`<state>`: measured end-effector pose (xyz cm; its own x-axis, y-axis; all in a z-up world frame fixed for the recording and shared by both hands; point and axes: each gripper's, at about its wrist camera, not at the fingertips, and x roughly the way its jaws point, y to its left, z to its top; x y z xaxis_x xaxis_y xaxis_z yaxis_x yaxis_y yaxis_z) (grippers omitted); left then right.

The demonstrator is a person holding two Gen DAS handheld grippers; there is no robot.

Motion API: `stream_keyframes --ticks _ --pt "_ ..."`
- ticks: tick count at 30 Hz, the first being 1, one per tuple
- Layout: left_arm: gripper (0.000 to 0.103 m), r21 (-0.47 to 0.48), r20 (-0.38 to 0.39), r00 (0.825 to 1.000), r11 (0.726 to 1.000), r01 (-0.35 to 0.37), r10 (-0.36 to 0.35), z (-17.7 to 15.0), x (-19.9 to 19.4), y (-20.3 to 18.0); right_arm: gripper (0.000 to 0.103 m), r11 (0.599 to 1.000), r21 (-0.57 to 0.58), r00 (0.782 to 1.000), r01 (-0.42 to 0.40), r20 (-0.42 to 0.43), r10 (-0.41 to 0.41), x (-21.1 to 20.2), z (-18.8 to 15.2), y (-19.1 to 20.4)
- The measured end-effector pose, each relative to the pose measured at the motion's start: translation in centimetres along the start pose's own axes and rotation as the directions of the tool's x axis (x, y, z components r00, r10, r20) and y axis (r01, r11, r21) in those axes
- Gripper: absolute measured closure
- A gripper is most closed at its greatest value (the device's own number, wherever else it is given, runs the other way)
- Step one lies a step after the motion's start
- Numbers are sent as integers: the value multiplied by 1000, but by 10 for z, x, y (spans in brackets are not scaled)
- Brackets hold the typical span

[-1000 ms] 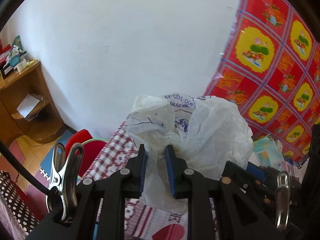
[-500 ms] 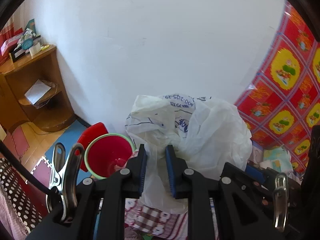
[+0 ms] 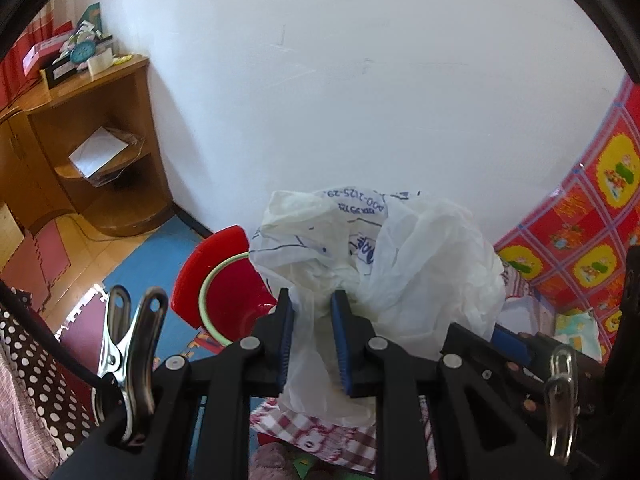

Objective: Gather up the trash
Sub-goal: 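Lift the bag and tissue in both tools and carry them over the red bucket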

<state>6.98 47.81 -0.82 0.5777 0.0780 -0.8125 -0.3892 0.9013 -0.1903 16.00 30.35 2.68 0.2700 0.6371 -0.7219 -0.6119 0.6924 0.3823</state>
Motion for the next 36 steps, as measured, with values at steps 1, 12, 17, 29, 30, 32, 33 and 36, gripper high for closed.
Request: stream_keyframes --ticks 1,12,17,29,30,32,33,36 --pt "83 -6 -5 1000 1000 -3 3 1 2 5 77 1000 -6 1000 -2 -7 2 5 1 3" --pt "83 -29 -51 998 999 -27 26 13 37 42 77 1000 -15 997 -2 -71 1 57 16 17" --pt "83 -36 -80 996 999 -32 29 19 59 54 77 1000 -15 994 13 -104 -15 84 23 18" --pt "83 -66 -155 988 997 -34 23 39 118 81 77 999 -1 981 34 -190 -34 149 47 16" --pt "83 -68 -161 987 997 -35 23 40 123 82 77 999 -1 980 36 -194 -35 154 49 17" --pt "83 -72 -171 985 997 -39 27 44 133 85 77 999 -2 978 36 -204 -36 164 54 17" --pt "83 -74 -175 984 996 -41 28 46 137 87 77 999 -2 977 37 -209 -36 168 55 16" --pt "83 -78 -189 982 996 -46 31 51 153 94 77 999 -3 974 39 -223 -39 183 62 16"
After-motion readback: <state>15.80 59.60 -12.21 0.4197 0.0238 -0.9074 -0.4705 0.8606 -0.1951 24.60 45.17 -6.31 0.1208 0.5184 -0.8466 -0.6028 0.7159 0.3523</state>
